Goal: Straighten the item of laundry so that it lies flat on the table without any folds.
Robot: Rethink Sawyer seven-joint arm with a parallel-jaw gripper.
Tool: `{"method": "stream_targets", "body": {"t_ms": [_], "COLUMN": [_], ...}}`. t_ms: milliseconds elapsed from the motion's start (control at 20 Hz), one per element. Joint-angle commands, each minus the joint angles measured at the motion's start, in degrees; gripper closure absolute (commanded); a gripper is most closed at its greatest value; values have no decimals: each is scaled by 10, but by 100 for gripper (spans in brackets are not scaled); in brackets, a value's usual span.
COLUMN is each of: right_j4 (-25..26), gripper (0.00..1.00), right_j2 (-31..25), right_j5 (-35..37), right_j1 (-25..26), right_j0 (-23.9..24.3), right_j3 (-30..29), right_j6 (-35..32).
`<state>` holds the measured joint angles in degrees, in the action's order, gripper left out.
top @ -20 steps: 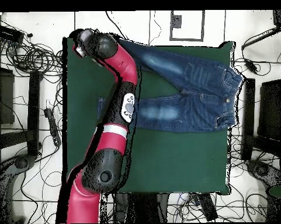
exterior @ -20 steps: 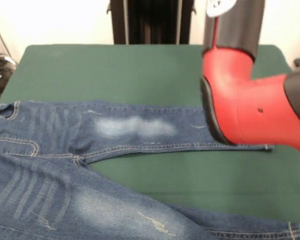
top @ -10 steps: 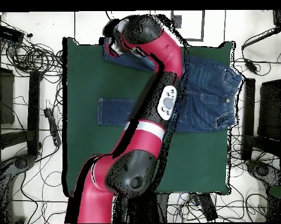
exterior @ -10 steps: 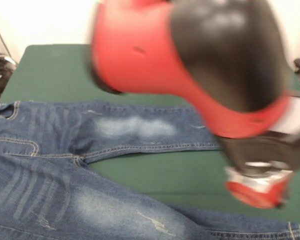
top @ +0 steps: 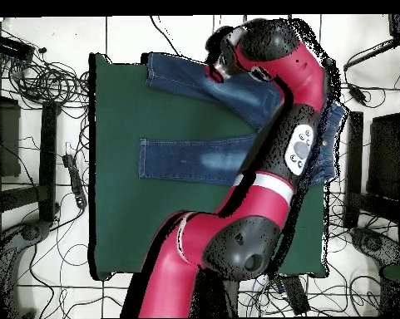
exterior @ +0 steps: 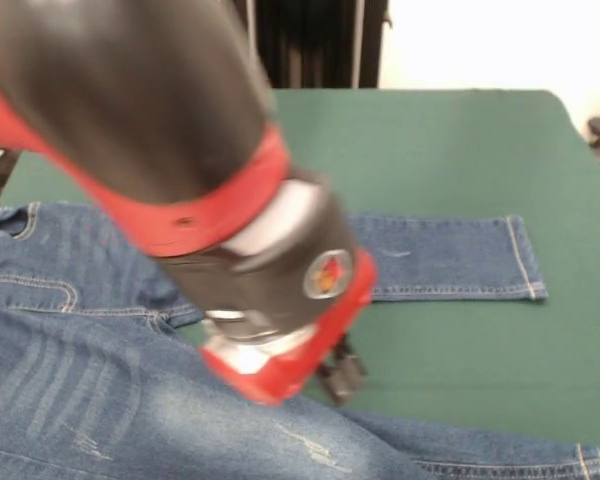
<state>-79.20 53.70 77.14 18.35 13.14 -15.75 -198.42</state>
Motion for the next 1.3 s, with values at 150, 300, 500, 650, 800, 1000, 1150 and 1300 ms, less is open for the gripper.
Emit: {"method": "stream_targets", "body": {"t_ms": [150,300,500,650,800,1000,1150,1300], "right_j4": [58,63,51,36,20,-5,-25,-47], "gripper": [100,100,100,100,100,100,100,100], "right_j2": [-51,-31,-8,14,50,98,143,197], "right_j5": [23,22,22,22,30,32,29,22], "right_j1": [55,66,79,88,96,104,111,121], "right_j0": [-10,-1,11,22,37,59,75,93], "right_j3": [20,36,57,73,91,109,121,131], "right_j6": [143,142,137,133,133,134,137,147]}}
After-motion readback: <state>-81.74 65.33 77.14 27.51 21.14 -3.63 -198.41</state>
